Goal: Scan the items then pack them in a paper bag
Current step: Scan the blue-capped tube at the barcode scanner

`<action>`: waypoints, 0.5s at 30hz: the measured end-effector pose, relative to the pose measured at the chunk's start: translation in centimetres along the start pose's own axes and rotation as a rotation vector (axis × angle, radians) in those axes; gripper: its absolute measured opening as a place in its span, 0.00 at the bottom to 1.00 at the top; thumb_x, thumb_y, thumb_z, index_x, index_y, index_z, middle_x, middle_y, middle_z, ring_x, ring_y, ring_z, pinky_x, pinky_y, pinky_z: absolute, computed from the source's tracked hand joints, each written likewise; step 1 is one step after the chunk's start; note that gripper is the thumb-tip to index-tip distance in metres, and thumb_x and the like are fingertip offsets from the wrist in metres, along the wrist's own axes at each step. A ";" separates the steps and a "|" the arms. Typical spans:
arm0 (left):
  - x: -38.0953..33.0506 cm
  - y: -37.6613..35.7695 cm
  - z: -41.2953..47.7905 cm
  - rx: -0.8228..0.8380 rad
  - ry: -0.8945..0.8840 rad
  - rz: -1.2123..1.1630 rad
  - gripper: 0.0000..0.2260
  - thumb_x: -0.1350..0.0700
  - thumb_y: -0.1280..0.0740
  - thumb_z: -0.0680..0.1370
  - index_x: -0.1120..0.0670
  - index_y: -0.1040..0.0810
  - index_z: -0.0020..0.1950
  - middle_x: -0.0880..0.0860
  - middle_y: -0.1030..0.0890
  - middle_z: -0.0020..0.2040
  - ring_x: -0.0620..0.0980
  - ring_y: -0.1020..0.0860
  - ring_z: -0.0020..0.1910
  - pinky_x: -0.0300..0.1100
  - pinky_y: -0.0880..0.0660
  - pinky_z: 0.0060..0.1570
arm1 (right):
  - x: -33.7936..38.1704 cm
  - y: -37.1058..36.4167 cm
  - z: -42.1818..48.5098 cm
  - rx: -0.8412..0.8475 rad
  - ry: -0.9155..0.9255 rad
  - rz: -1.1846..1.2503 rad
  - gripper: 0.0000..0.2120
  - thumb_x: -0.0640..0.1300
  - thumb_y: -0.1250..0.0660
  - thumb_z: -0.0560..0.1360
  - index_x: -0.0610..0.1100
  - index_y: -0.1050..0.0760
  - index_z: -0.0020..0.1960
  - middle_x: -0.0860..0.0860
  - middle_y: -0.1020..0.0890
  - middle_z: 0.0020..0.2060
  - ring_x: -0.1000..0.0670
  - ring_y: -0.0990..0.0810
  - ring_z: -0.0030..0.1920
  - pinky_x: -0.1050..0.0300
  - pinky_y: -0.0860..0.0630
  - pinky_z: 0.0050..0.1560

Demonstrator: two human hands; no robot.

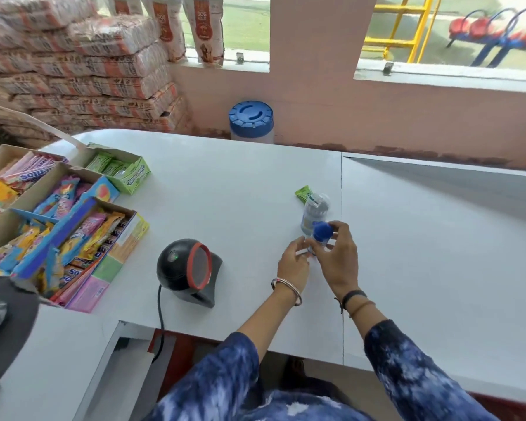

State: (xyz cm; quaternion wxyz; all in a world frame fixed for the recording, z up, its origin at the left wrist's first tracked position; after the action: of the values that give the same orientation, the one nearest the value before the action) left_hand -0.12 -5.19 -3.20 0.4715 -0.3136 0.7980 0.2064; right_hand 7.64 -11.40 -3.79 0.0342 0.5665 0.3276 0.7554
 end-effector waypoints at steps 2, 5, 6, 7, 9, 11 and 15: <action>0.0 -0.4 0.4 -0.048 -0.013 0.063 0.17 0.66 0.44 0.77 0.56 0.28 0.64 0.57 0.23 0.63 0.56 0.24 0.62 0.51 0.28 0.66 | -0.6 -0.2 0.3 0.029 -0.010 -0.005 0.21 0.45 0.27 0.69 0.43 0.32 0.57 0.47 0.22 0.52 0.46 0.22 0.49 0.46 0.20 0.48; 0.2 0.1 -0.2 -0.141 -0.064 0.158 0.15 0.64 0.42 0.78 0.57 0.28 0.64 0.56 0.22 0.63 0.53 0.24 0.62 0.43 0.29 0.64 | -1.3 -0.4 -0.1 0.080 -0.027 -0.007 0.21 0.42 0.28 0.70 0.41 0.33 0.60 0.44 0.24 0.55 0.45 0.24 0.52 0.52 0.24 0.51; 0.4 0.5 -0.6 -0.162 -0.093 0.173 0.15 0.64 0.42 0.78 0.58 0.28 0.64 0.56 0.22 0.62 0.52 0.24 0.61 0.40 0.29 0.61 | -1.5 -0.3 -0.6 0.080 -0.043 -0.022 0.23 0.42 0.29 0.70 0.40 0.33 0.61 0.44 0.25 0.56 0.45 0.25 0.54 0.55 0.26 0.52; 0.7 0.9 -1.3 -0.177 -0.122 0.189 0.14 0.64 0.42 0.78 0.58 0.28 0.63 0.56 0.21 0.61 0.51 0.24 0.60 0.37 0.29 0.59 | -1.8 -0.1 -1.3 0.069 -0.064 -0.041 0.24 0.41 0.29 0.70 0.39 0.35 0.62 0.43 0.27 0.57 0.45 0.26 0.56 0.57 0.28 0.53; 1.7 2.1 -3.1 -0.213 -0.185 0.228 0.13 0.64 0.41 0.77 0.59 0.28 0.62 0.56 0.20 0.60 0.47 0.24 0.55 0.27 0.30 0.53 | -2.0 0.4 -3.6 0.031 -0.075 -0.098 0.26 0.40 0.29 0.69 0.38 0.36 0.63 0.42 0.29 0.57 0.44 0.28 0.56 0.54 0.28 0.57; 2.7 3.7 -4.9 -0.255 -0.244 0.258 0.12 0.65 0.41 0.77 0.59 0.27 0.60 0.56 0.19 0.57 0.45 0.24 0.52 0.17 0.32 0.45 | -1.5 0.5 -6.3 0.011 -0.010 -0.156 0.23 0.41 0.29 0.69 0.39 0.34 0.60 0.42 0.28 0.55 0.43 0.27 0.54 0.46 0.26 0.57; 4.8 7.3 -9.6 -0.313 -0.326 0.281 0.11 0.66 0.40 0.76 0.59 0.25 0.57 0.53 0.19 0.52 0.44 0.23 0.52 0.20 0.30 0.46 | 1.2 -0.6 -11.7 0.068 0.149 -0.154 0.17 0.40 0.31 0.69 0.41 0.30 0.57 0.45 0.26 0.52 0.45 0.23 0.50 0.48 0.25 0.52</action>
State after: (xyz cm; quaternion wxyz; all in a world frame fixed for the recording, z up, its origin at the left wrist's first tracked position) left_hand -12.95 -7.40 -2.69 0.5063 -0.2315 0.7055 0.4385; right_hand -3.21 -15.76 -4.72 0.0486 0.4830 0.3970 0.7789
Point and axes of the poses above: each hand's wrist, its own z-axis towards the middle knuckle, its own y-axis out of the back of the hand, x = y × z, the point moved 2 cm from there along z, towards the middle knuckle
